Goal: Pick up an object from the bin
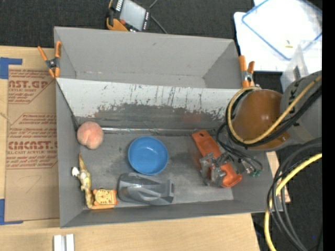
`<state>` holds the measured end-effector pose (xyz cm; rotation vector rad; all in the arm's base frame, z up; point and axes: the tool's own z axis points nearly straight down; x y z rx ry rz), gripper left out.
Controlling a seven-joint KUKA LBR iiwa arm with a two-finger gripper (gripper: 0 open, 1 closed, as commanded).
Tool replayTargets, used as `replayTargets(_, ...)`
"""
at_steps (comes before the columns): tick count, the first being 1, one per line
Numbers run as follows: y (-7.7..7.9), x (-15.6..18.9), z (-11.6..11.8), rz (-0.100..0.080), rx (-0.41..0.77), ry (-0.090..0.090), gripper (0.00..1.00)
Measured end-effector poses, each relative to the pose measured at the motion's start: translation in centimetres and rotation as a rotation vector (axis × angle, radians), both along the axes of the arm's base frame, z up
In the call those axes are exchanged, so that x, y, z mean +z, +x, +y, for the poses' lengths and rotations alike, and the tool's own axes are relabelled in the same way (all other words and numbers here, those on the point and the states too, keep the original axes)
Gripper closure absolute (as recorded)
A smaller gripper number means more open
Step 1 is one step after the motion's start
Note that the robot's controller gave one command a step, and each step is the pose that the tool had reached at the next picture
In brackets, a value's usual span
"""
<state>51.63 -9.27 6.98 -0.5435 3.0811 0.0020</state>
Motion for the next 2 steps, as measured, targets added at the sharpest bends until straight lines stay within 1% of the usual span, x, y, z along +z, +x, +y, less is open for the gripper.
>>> replayTargets(1,-3.14,0.61,-5.78,0.002,-0.039,0.002,1.0)
replayTargets(2,-2.4,0.85,-5.74,0.004,-0.012,0.003,1.0)
